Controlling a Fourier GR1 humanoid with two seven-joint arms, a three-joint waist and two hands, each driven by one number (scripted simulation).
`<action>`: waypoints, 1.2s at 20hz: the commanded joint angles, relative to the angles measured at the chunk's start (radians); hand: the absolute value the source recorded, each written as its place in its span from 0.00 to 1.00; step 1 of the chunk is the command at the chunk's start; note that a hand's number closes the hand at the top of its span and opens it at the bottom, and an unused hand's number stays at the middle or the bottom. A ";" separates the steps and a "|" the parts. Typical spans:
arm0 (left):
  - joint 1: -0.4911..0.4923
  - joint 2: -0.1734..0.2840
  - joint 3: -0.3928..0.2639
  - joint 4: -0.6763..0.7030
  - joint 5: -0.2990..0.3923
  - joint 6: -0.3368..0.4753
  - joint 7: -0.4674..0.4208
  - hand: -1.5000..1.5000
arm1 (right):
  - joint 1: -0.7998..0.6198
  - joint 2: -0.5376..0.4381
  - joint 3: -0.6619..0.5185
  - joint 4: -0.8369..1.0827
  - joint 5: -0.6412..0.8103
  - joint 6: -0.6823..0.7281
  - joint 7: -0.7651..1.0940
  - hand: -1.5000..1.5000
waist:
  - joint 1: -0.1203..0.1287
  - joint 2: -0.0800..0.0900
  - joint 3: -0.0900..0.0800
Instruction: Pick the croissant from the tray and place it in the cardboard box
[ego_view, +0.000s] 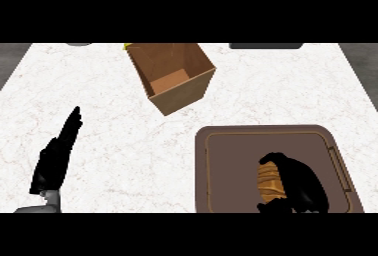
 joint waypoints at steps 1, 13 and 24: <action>0.020 0.000 -0.011 -0.019 -0.014 -0.011 0.001 0.50 | -0.013 -0.032 0.007 0.008 0.109 -0.059 -0.022 1.00 | 0.000 0.003 0.002; 0.002 -0.026 -0.003 -0.032 -0.025 -0.006 0.021 0.50 | -0.386 -0.013 -0.121 0.387 0.229 -0.096 -0.087 1.00 | 0.014 0.006 0.003; 0.027 -0.035 -0.003 -0.043 -0.032 -0.022 0.013 0.50 | -0.431 0.002 -0.149 0.115 0.215 -0.051 -0.097 1.00 | -0.002 0.002 0.002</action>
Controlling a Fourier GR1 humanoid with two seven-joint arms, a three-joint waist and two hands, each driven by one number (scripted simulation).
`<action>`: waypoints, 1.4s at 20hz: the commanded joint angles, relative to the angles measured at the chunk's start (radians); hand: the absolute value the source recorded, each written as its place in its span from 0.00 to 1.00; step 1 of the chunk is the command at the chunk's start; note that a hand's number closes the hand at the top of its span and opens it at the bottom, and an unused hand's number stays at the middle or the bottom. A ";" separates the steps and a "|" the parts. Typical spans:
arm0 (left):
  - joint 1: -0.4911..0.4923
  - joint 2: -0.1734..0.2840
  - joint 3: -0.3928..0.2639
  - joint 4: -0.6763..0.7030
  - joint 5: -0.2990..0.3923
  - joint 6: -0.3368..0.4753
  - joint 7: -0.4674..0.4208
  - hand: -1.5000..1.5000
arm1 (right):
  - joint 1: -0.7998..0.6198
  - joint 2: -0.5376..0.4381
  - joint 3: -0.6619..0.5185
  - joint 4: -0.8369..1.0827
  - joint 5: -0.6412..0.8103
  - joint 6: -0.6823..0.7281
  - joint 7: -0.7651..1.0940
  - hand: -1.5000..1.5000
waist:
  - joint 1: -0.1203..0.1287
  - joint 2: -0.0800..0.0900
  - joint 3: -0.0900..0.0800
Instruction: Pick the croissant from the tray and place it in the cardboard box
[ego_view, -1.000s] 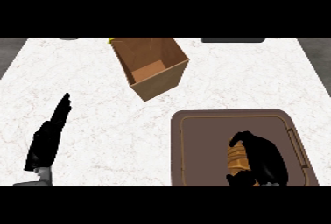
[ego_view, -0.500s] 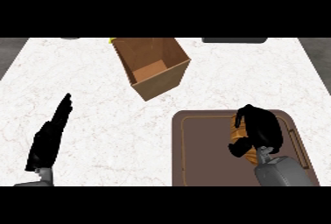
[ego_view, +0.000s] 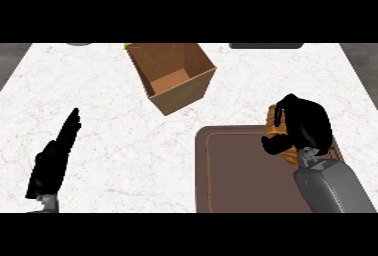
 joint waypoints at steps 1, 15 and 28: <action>-0.008 -0.015 -0.003 0.015 -0.023 0.028 -0.009 0.50 | -0.062 0.059 -0.040 -0.124 -0.089 -0.042 -0.039 1.00 | -0.006 -0.002 0.000; 0.007 -0.006 0.025 0.073 -0.005 -0.008 -0.078 0.50 | -0.328 0.221 -0.040 -0.125 -0.192 -0.054 -0.083 1.00 | 0.003 0.001 0.000; -0.067 -0.016 0.011 0.049 -0.014 -0.012 -0.005 0.50 | -0.842 0.238 -0.116 0.655 -0.300 -0.281 -0.086 1.00 | 0.029 0.009 0.000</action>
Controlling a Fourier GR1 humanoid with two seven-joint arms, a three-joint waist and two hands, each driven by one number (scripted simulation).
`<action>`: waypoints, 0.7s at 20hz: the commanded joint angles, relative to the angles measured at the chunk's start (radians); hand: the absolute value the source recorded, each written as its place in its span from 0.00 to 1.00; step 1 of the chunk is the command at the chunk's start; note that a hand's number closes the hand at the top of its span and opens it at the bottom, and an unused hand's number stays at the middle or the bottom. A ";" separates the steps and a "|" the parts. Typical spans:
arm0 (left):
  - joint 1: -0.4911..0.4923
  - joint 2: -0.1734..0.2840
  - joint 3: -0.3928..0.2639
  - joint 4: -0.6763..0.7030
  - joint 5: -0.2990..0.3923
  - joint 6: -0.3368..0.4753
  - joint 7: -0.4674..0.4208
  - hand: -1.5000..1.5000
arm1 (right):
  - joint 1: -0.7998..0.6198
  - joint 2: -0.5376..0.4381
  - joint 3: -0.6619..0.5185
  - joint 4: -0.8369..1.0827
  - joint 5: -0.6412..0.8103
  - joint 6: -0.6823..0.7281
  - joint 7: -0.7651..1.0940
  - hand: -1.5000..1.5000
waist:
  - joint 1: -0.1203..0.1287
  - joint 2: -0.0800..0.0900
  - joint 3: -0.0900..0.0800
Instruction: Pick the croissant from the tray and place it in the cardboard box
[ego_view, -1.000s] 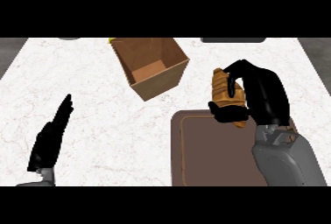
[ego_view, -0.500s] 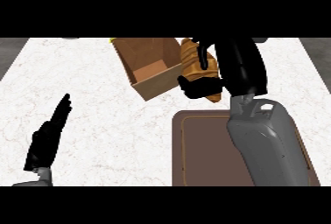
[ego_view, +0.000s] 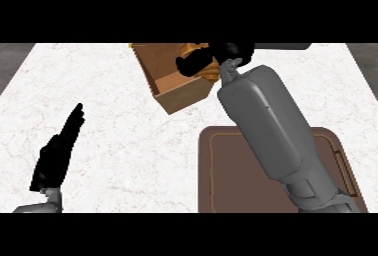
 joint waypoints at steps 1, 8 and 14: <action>-0.042 0.000 -0.010 0.001 -0.012 -0.001 0.019 0.50 | -0.116 0.003 0.056 0.245 -0.063 -0.105 0.005 1.00 | 0.023 0.006 0.000; -0.060 -0.015 -0.013 0.044 -0.012 0.000 -0.011 0.50 | -0.221 0.003 0.072 0.558 -0.154 -0.200 -0.074 1.00 | 0.038 0.013 -0.001; -0.031 -0.041 -0.057 0.026 -0.034 0.003 -0.031 0.50 | -0.246 0.003 0.022 0.714 -0.243 -0.287 -0.107 0.00 | 0.066 0.022 -0.001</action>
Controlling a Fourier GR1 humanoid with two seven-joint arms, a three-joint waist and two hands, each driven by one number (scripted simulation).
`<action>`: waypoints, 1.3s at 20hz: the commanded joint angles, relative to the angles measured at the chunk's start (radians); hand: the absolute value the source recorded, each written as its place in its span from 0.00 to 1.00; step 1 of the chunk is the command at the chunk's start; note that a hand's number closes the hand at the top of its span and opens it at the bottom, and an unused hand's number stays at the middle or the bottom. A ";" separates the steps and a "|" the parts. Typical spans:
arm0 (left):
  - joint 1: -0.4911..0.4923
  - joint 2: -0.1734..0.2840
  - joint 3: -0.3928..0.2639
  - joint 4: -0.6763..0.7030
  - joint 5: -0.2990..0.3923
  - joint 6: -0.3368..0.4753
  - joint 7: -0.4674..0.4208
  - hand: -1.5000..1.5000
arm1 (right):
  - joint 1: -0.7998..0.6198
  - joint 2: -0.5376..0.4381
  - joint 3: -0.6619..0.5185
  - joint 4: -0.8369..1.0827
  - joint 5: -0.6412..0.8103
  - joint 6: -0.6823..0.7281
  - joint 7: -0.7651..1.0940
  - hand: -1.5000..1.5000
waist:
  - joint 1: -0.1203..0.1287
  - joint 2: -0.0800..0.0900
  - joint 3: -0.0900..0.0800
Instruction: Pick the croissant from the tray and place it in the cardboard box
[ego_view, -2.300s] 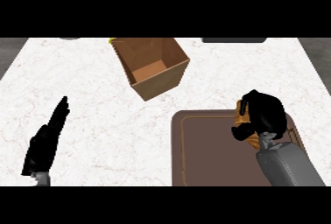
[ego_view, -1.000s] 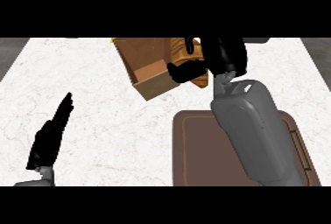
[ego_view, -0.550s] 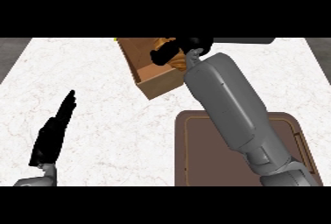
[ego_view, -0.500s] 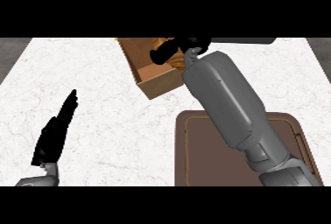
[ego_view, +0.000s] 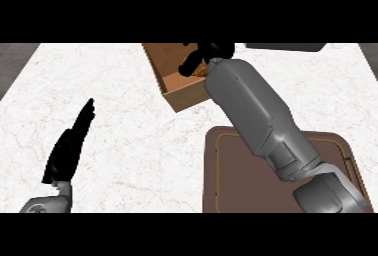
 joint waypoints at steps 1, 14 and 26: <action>-0.046 0.000 -0.012 -0.003 -0.004 -0.012 0.022 0.50 | -0.032 0.000 0.000 0.126 -0.064 -0.062 -0.031 0.00 | 0.019 0.006 0.000; -0.038 0.011 0.025 0.030 0.014 -0.010 0.008 0.50 | 0.020 -0.008 -0.229 0.056 -0.298 -0.410 -0.334 0.00 | -0.010 0.008 0.002; 0.049 0.018 0.059 0.025 0.013 0.011 -0.051 0.50 | 0.177 -0.172 -0.419 -0.074 -0.478 -0.366 -0.517 0.00 | -0.073 -0.021 0.001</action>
